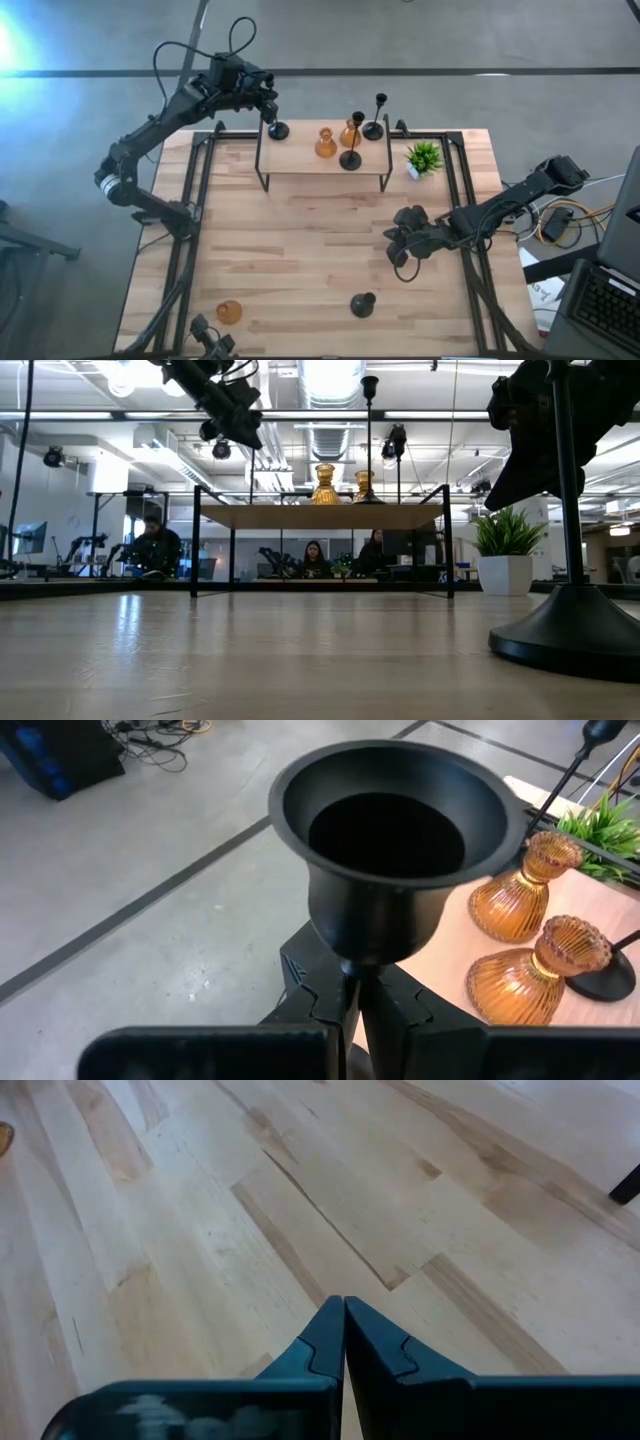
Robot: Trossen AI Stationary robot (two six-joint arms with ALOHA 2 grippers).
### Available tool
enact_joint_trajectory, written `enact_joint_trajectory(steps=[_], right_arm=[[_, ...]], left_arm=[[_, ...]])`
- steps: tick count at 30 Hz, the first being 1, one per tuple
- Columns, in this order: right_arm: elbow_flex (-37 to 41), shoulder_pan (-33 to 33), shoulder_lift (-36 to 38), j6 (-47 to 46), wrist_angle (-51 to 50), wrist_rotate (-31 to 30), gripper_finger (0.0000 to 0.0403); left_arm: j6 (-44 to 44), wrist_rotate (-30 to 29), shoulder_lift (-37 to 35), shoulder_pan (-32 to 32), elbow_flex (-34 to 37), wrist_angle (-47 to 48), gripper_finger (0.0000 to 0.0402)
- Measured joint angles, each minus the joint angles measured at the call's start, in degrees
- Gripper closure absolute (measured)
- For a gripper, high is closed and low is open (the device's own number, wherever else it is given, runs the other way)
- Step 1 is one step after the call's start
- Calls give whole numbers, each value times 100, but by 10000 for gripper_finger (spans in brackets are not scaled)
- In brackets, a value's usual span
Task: Pick & Place candle stick holders
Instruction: Put the black candle holder on the shelf
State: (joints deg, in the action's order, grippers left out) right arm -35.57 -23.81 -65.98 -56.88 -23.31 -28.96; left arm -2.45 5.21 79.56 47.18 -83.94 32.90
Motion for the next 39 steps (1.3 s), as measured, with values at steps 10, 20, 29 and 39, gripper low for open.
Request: enact_joint_trajectory(steps=[10, 20, 29, 39], right_arm=[[0, 0, 0, 5, -4, -1, 394], [0, 0, 0, -8, -2, -1, 394], [0, 0, 0, -13, -2, -1, 394], [0, 0, -1, -13, -2, 28, 394]], left_arm=[[-54, 49, 10, 0, 101, -142, 336], [-195, 510, 1, 0, 305, -494, 334], [-193, 527, 2, 4, 360, -615, 319], [-204, 579, -1, 8, 343, -756, 255]])
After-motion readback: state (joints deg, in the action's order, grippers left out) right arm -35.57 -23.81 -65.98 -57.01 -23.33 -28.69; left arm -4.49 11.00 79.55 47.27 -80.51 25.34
